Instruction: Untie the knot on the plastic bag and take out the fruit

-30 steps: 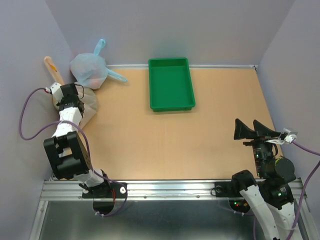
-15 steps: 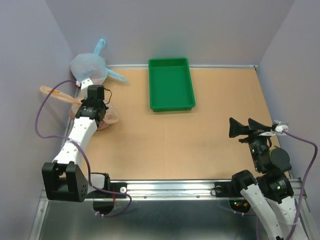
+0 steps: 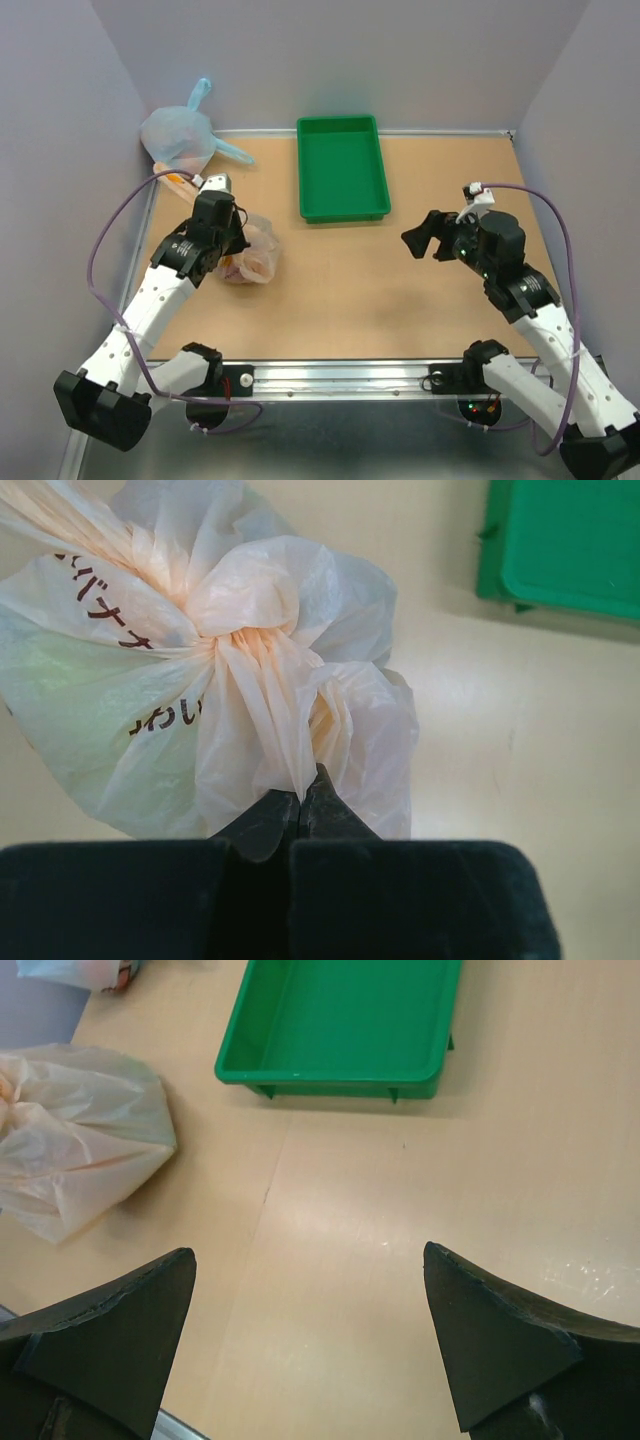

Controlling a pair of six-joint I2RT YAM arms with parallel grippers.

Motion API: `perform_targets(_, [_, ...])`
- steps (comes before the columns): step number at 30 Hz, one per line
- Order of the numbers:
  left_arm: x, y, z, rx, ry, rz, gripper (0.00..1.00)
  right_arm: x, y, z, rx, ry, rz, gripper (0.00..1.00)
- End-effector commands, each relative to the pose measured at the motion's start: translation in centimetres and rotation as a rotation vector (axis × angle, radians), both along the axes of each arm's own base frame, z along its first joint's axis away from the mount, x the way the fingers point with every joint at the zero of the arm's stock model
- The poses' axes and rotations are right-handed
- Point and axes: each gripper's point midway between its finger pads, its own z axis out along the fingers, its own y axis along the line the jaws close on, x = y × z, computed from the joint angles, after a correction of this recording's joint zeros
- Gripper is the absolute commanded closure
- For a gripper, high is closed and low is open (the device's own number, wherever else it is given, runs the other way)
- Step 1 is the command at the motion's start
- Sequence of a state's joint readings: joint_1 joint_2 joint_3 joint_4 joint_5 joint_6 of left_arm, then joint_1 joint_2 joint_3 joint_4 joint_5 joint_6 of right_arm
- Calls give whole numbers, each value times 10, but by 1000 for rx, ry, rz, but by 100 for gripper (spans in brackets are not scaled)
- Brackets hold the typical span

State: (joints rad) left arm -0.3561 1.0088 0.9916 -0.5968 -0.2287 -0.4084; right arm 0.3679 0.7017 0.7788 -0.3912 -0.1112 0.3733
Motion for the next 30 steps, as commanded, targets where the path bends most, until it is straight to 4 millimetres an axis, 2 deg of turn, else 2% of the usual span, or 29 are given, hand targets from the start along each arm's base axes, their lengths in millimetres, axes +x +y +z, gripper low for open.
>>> perform_targets(1, [-20, -74, 30, -155, -29, -293, 100, 3, 22, 31, 54, -14, 98, 0])
perform_targets(3, [-29, -103, 31, -177, -5, -384, 100, 12, 27, 27, 43, 16, 107, 0])
perform_targets(4, [-46, -131, 35, -181, -1, -489, 100, 14, 28, 25, 40, 25, 105, 0])
perform_targets(7, [-64, -176, 52, -188, -24, -632, 100, 27, 25, 22, 32, 47, 56, 0])
perform_targets(8, [-78, -201, 60, -183, -34, -719, 100, 31, 22, 22, 25, 49, 29, 0])
perform_targets(10, [-86, -223, 65, -138, -59, -808, 100, 39, 14, 21, 8, 48, -27, 0])
perform_targets(11, [-89, -236, 79, -130, -94, -848, 100, 42, 11, 23, 3, 41, -49, 0])
perform_targets(12, [-95, -253, 67, -63, -79, -925, 100, 45, 8, 24, -3, 38, -74, 0])
perform_targets(13, [-98, -263, 66, -39, -80, -965, 100, 47, 3, 23, -10, 37, -104, 0])
perform_targets(14, [-96, -274, 78, -32, -111, -995, 100, 53, -10, 25, -26, 24, -181, 0])
perform_targets(15, [-95, -288, 67, 6, -93, -1022, 100, 54, -16, 25, -28, 22, -220, 0])
perform_targets(17, [-90, -304, 73, 49, -122, -1066, 100, 56, -32, 29, -40, -2, -309, 0])
perform_targets(20, [-93, -317, 81, 83, -183, -1131, 100, 53, -48, 36, -57, -39, -375, 0])
perform_targets(22, [-93, -316, 79, 100, -208, -1145, 100, 52, -50, 36, -66, -44, -380, 0])
perform_targets(23, [-90, -305, 66, 144, -210, -1129, 100, 51, -49, 34, -68, -42, -370, 0])
perform_targets(25, [-81, -296, 56, 175, -244, -1078, 100, 51, -43, 30, -70, -31, -338, 0])
perform_targets(26, [-71, -276, 37, 250, -239, -1001, 100, 50, -36, 26, -65, -17, -297, 0])
perform_targets(28, [-57, -262, 27, 276, -265, -885, 100, 51, -26, 13, -77, 20, -245, 0])
perform_targets(29, [-49, -245, 10, 312, -249, -825, 100, 49, -15, 8, -70, 40, -182, 0])
perform_targets(30, [-44, -243, 8, 292, -261, -793, 100, 48, -9, 3, -77, 51, -145, 0])
